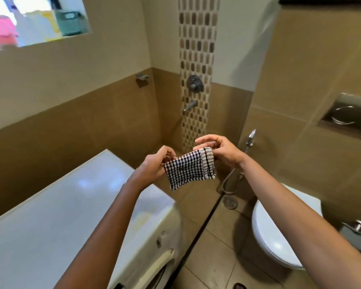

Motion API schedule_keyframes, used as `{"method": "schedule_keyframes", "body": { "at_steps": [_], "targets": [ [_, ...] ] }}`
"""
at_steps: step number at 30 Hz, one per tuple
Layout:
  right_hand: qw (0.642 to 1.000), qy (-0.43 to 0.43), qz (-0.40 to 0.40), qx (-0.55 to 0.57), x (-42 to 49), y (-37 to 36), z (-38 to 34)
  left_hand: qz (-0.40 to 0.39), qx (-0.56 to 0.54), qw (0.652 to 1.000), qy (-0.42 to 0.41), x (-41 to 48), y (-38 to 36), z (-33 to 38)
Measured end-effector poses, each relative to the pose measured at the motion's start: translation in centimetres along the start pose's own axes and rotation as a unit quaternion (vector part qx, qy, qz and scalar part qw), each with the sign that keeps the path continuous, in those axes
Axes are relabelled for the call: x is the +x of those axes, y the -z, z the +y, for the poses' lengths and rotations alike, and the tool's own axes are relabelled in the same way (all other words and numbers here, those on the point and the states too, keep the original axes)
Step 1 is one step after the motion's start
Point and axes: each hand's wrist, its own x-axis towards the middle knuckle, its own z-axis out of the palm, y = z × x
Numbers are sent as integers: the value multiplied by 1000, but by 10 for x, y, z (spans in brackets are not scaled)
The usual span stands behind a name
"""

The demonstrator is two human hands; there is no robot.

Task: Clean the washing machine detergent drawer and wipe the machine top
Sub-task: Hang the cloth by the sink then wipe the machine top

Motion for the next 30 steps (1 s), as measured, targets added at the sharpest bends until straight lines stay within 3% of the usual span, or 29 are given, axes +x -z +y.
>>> {"method": "schedule_keyframes", "body": {
  "at_steps": [8,11,13,15,19,21,24,30],
  "targets": [
    [995,-7,92,-46,-45,155,-46,-94,-12,992,-87,151,-68,83],
    [989,-20,138,-45,-62,212,-64,-99,-139,984,-60,202,-102,117],
    [983,-30,178,-27,-75,252,-78,-92,-288,953,12,234,-130,146],
    [976,-50,210,-10,-87,285,-93,-81,-416,901,91,262,-158,172],
    [958,-95,268,41,-107,346,-132,-118,-571,796,161,319,-206,215],
    [943,-96,288,136,-119,374,-149,-126,-586,784,162,341,-222,237],
    [919,-77,289,255,-135,410,-173,-117,-578,794,146,373,-236,271],
    [944,-68,277,168,-134,450,-225,-137,-625,756,141,451,-232,331]
  ]
}}
